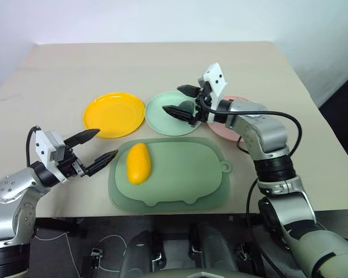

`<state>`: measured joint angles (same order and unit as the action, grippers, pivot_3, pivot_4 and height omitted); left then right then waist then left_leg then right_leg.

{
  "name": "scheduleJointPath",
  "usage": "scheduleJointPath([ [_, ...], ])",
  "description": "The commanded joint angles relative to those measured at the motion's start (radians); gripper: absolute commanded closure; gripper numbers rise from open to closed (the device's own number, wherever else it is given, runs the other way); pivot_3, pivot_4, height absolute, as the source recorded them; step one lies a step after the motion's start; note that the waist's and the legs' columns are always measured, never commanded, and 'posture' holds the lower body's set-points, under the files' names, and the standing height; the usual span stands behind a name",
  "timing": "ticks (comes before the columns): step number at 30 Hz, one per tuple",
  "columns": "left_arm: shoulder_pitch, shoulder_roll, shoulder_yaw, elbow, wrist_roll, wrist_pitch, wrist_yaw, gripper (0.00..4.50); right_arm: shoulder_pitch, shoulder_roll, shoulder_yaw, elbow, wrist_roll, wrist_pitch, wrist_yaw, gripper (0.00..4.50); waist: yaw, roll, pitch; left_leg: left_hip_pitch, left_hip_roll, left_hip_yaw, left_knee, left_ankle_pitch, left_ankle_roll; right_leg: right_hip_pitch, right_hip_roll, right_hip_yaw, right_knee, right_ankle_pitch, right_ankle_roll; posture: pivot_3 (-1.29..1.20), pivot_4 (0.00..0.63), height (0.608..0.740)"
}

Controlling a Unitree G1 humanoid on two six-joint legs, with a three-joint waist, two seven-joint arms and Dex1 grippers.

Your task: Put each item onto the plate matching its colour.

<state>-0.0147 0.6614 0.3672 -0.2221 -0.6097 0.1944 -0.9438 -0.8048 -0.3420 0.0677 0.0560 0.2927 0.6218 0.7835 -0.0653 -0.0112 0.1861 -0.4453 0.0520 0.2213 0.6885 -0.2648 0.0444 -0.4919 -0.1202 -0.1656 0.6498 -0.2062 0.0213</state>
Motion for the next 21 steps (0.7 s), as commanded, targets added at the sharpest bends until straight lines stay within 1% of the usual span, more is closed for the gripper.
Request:
scheduleJointPath([
  [1, -0.02, -0.006, 0.003, -0.046, -0.018, 0.014, 0.031, 0.0, 0.064, -0.058, -0.051, -0.118, 0.047, 0.036, 0.012, 0.02, 0.005, 0.0, 0.0, 0.0, 0.0, 0.0, 0.0, 0.0, 0.0, 0.0, 0.0, 0.0, 0.0, 0.0, 0.0, 0.0, 0.15, 0.696],
  [4, -0.037, -0.021, -0.013, -0.041, -0.018, 0.025, 0.045, 0.0, 0.14, -0.105, -0.07, -0.19, 0.072, 0.054, 0.014, 0.02, 0.018, 0.0, 0.0, 0.0, 0.0, 0.0, 0.0, 0.0, 0.0, 0.0, 0.0, 0.0, 0.0, 0.0, 0.0, 0.0, 0.15, 0.696],
  [7, -0.054, -0.028, -0.026, -0.037, -0.016, 0.028, 0.05, 0.0, 0.192, -0.153, -0.061, -0.231, 0.053, 0.06, 0.002, 0.02, 0.022, 0.0, 0.0, 0.001, 0.0, 0.0, 0.001, 0.0, 0.0, 0.001, 0.0, 0.0, -0.001, 0.0, 0.0, 0.0, 0.15, 0.696],
  [10, -0.062, -0.041, -0.037, -0.023, -0.018, 0.023, 0.045, 0.0, 0.227, -0.181, -0.115, -0.293, 0.1, 0.075, -0.001, 0.02, 0.023, 0.0, 0.0, 0.001, 0.0, 0.0, 0.001, 0.0, 0.0, 0.001, 0.0, 0.0, -0.001, 0.0, 0.0, 0.0, 0.15, 0.696],
  [12, -0.055, -0.052, -0.047, -0.019, -0.012, 0.016, 0.04, 0.0, 0.284, -0.211, -0.152, -0.353, 0.145, 0.071, 0.031, 0.02, 0.026, 0.0, 0.0, 0.0, 0.0, 0.0, 0.001, 0.0, 0.0, 0.001, 0.0, 0.0, -0.001, 0.0, 0.0, 0.0, 0.15, 0.696],
  [15, -0.045, -0.06, -0.048, -0.021, -0.012, 0.015, 0.033, 0.0, 0.374, -0.29, -0.155, -0.436, 0.205, 0.082, 0.121, 0.02, 0.032, 0.0, 0.0, 0.0, 0.0, -0.001, 0.001, 0.0, 0.0, 0.002, 0.0, -0.001, -0.002, 0.0, 0.0, 0.0, 0.15, 0.696],
  [18, -0.029, -0.054, -0.041, 0.002, -0.008, -0.003, 0.009, 0.0, 0.404, -0.312, -0.153, -0.463, 0.234, 0.086, 0.13, 0.02, 0.028, -0.001, 0.0, 0.001, 0.0, -0.001, 0.002, 0.0, 0.0, 0.003, 0.0, -0.001, -0.002, 0.0, 0.0, 0.0, 0.15, 0.696],
  [21, -0.021, -0.052, -0.036, 0.04, -0.001, -0.029, -0.018, 0.0, 0.433, -0.319, -0.13, -0.48, 0.231, 0.058, 0.14, 0.02, 0.027, 0.0, 0.0, 0.002, 0.001, -0.002, 0.003, 0.0, 0.001, 0.005, 0.0, -0.001, -0.003, -0.002, -0.002, 0.0, 0.15, 0.696],
])
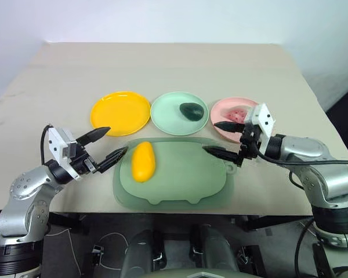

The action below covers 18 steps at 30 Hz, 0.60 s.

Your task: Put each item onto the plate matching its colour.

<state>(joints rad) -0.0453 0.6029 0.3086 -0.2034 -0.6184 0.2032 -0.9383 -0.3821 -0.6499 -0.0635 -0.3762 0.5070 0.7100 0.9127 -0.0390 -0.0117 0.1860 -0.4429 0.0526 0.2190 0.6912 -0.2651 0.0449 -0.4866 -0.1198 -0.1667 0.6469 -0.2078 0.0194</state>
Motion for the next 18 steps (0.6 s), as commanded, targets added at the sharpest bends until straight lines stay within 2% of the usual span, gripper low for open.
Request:
scheduleJointPath([
  [1, 0.012, 0.005, 0.02, 0.024, 0.008, -0.043, -0.028, 0.0, 0.02, -0.012, 0.011, -0.049, 0.01, -0.039, 0.011, 0.02, 0.002, 0.0, 0.0, 0.0, 0.0, -0.001, 0.0, 0.0, 0.0, 0.001, 0.0, -0.001, -0.001, 0.0, 0.0, 0.0, 0.15, 0.696],
  [7, 0.044, -0.026, -0.032, -0.05, -0.007, -0.02, -0.021, 0.0, 0.047, -0.004, 0.095, -0.047, -0.066, -0.078, -0.029, 0.02, 0.009, 0.0, 0.0, -0.001, -0.001, -0.001, 0.001, -0.001, 0.001, 0.001, -0.001, -0.001, -0.002, 0.0, -0.001, 0.0, 0.15, 0.696],
  [18, 0.032, -0.06, -0.109, -0.223, -0.065, 0.252, 0.212, 0.0, 0.04, -0.018, 0.083, -0.087, -0.046, -0.025, -0.089, 0.02, 0.028, 0.0, 0.0, 0.0, -0.001, -0.003, 0.003, -0.001, 0.002, 0.004, -0.001, -0.001, -0.002, -0.001, -0.001, 0.0, 0.15, 0.696],
])
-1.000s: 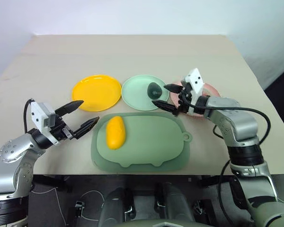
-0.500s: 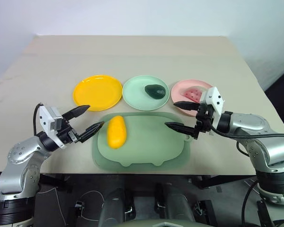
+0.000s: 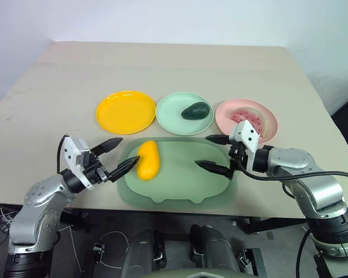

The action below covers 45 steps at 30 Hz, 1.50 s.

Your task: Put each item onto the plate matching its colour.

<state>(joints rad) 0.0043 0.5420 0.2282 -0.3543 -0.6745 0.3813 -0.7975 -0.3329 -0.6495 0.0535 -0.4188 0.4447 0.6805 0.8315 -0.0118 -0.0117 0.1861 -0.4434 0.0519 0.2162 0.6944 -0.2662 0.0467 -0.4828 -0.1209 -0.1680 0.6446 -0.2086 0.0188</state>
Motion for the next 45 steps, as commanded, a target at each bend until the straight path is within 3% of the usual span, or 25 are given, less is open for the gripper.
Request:
scheduleJointPath([
  [1, -0.029, -0.001, -0.044, -0.091, -0.018, 0.1, 0.091, 0.0, -0.008, -0.021, -0.034, -0.04, 0.011, 0.005, -0.013, 0.02, 0.0, 0.0, 0.0, 0.0, 0.0, 0.0, 0.0, 0.0, 0.0, 0.0, 0.0, 0.0, 0.0, 0.0, 0.0, 0.0, 0.15, 0.696],
  [5, -0.112, -0.032, -0.08, -0.134, -0.08, 0.248, 0.216, 0.0, -0.006, -0.014, -0.039, -0.039, 0.01, 0.012, -0.039, 0.02, 0.002, 0.0, 0.0, 0.0, 0.0, -0.002, 0.002, 0.0, 0.0, 0.002, 0.0, -0.001, 0.0, -0.001, 0.002, 0.0, 0.15, 0.696],
  [12, -0.206, 0.003, -0.138, -0.148, -0.04, 0.463, 0.371, 0.0, 0.01, -0.033, -0.058, -0.027, 0.0, 0.01, -0.064, 0.02, 0.0, 0.0, 0.0, 0.0, 0.0, -0.002, 0.003, 0.0, 0.001, 0.003, 0.001, -0.002, 0.001, 0.0, 0.003, 0.0, 0.15, 0.696],
  [25, -0.324, -0.032, -0.149, -0.127, -0.113, 0.773, 0.482, 0.0, 0.071, -0.047, -0.076, -0.03, -0.022, -0.017, -0.099, 0.02, 0.002, 0.0, 0.0, 0.001, 0.0, -0.002, 0.003, 0.0, 0.001, 0.004, 0.001, -0.002, 0.001, -0.001, 0.003, 0.0, 0.15, 0.696],
  [28, -0.336, -0.031, -0.14, -0.119, -0.13, 0.832, 0.489, 0.6, 0.077, -0.05, -0.075, -0.024, -0.031, -0.026, -0.101, 0.0, 0.002, 0.0, 0.0, 0.001, 0.0, -0.003, 0.003, 0.0, 0.001, 0.004, 0.001, -0.002, 0.001, -0.001, 0.003, 0.0, 0.15, 0.696],
  [30, -0.337, -0.025, -0.137, -0.126, -0.14, 0.854, 0.485, 0.95, 0.075, -0.05, -0.071, -0.016, -0.041, -0.031, -0.102, 0.0, 0.001, 0.0, 0.0, 0.001, 0.0, -0.002, 0.003, 0.0, 0.001, 0.004, 0.001, -0.002, 0.001, -0.001, 0.004, 0.0, 0.15, 0.696],
  [38, -0.4, -0.002, -0.027, -0.129, -0.175, 0.889, 0.5, 1.09, 0.071, -0.044, -0.07, -0.005, -0.051, -0.04, -0.098, 0.0, 0.001, 0.0, 0.0, 0.001, 0.0, -0.003, 0.003, 0.0, 0.001, 0.004, 0.001, -0.002, 0.001, -0.001, 0.003, 0.0, 0.15, 0.696],
  [41, -0.493, 0.023, 0.06, -0.054, -0.155, 0.873, 0.531, 1.1, 0.064, -0.037, -0.067, -0.007, -0.048, -0.039, -0.101, 0.0, 0.003, -0.001, 0.0, 0.0, 0.0, -0.003, 0.003, 0.0, 0.0, 0.003, 0.001, -0.002, 0.001, -0.001, 0.003, 0.0, 0.15, 0.696],
  [45, -0.587, 0.071, 0.078, 0.103, -0.049, 0.754, 0.535, 1.1, 0.055, -0.022, -0.053, -0.003, -0.05, -0.044, -0.106, 0.0, 0.003, 0.0, 0.0, 0.0, 0.0, -0.003, 0.004, 0.0, 0.001, 0.004, 0.001, -0.002, 0.0, -0.001, 0.003, 0.0, 0.15, 0.696],
])
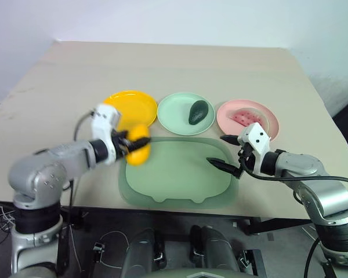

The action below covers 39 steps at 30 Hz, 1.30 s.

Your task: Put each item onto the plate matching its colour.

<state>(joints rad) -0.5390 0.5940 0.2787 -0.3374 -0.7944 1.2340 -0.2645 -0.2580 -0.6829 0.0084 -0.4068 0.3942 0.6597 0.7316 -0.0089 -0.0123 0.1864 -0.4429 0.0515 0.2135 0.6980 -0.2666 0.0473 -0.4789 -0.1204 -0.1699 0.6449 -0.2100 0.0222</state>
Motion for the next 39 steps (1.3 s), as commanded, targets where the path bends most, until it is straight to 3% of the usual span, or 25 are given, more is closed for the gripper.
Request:
scheduleJointPath([
  [1, -0.072, 0.031, 0.007, 0.147, 0.104, -0.133, -0.008, 1.1, -0.025, 0.018, -0.002, -0.011, -0.003, -0.024, -0.01, 0.0, 0.0, 0.0, 0.0, 0.0, 0.0, 0.0, 0.0, 0.0, 0.0, 0.0, 0.0, 0.0, 0.0, 0.0, 0.0, 0.0, 0.15, 0.696],
  [4, -0.154, 0.01, -0.033, 0.346, 0.21, -0.3, -0.027, 1.1, -0.039, 0.029, 0.009, 0.005, -0.011, -0.031, -0.015, 0.0, 0.002, 0.0, 0.0, 0.0, 0.0, 0.0, 0.0, 0.0, 0.0, -0.001, 0.0, 0.0, 0.001, 0.002, -0.002, 0.0, 0.15, 0.696],
  [16, -0.385, -0.104, -0.095, 1.006, 0.416, -0.729, -0.17, 1.1, -0.081, 0.045, 0.018, 0.045, -0.038, -0.032, -0.03, 0.0, -0.003, -0.001, 0.0, -0.001, 0.0, 0.001, 0.0, 0.0, 0.0, -0.002, 0.0, -0.001, 0.001, 0.003, -0.001, 0.0, 0.15, 0.696],
  [22, -0.45, -0.143, -0.09, 1.184, 0.451, -0.843, -0.23, 1.1, -0.074, 0.04, 0.02, 0.034, -0.051, -0.027, -0.039, 0.0, -0.004, -0.001, 0.001, -0.002, 0.0, 0.001, 0.0, 0.0, 0.0, -0.002, 0.0, -0.001, 0.002, 0.003, -0.001, 0.0, 0.15, 0.696],
  [23, -0.454, -0.147, -0.091, 1.199, 0.457, -0.855, -0.237, 0.42, -0.073, 0.04, 0.019, 0.031, -0.05, -0.025, -0.039, 0.0, -0.004, -0.001, 0.001, -0.002, 0.0, 0.0, 0.0, 0.0, 0.0, -0.002, 0.0, -0.001, 0.002, 0.003, -0.001, 0.0, 0.15, 0.696],
  [25, -0.457, -0.15, -0.089, 1.217, 0.463, -0.874, -0.249, 0.05, -0.071, 0.037, 0.018, 0.027, -0.052, -0.024, -0.04, 0.0, -0.004, -0.001, 0.001, -0.001, 0.0, 0.0, 0.0, 0.0, 0.0, -0.002, 0.0, -0.001, 0.002, 0.003, 0.0, 0.0, 0.15, 0.696],
  [29, -0.441, -0.137, -0.076, 1.159, 0.457, -0.873, -0.277, 0.05, -0.068, 0.031, 0.013, 0.024, -0.056, -0.022, -0.039, 0.0, -0.005, -0.001, 0.001, -0.002, 0.0, 0.0, 0.001, 0.0, 0.0, -0.002, 0.0, -0.001, 0.002, 0.003, 0.0, 0.0, 0.15, 0.696],
  [39, -0.207, -0.018, -0.005, 0.678, 0.357, -0.772, -0.39, 0.05, -0.056, 0.05, -0.01, 0.012, -0.034, -0.045, -0.038, 0.0, -0.009, -0.001, 0.001, -0.001, 0.001, 0.0, 0.001, 0.0, 0.0, -0.002, 0.0, -0.001, 0.003, 0.003, 0.0, 0.0, 0.15, 0.696],
])
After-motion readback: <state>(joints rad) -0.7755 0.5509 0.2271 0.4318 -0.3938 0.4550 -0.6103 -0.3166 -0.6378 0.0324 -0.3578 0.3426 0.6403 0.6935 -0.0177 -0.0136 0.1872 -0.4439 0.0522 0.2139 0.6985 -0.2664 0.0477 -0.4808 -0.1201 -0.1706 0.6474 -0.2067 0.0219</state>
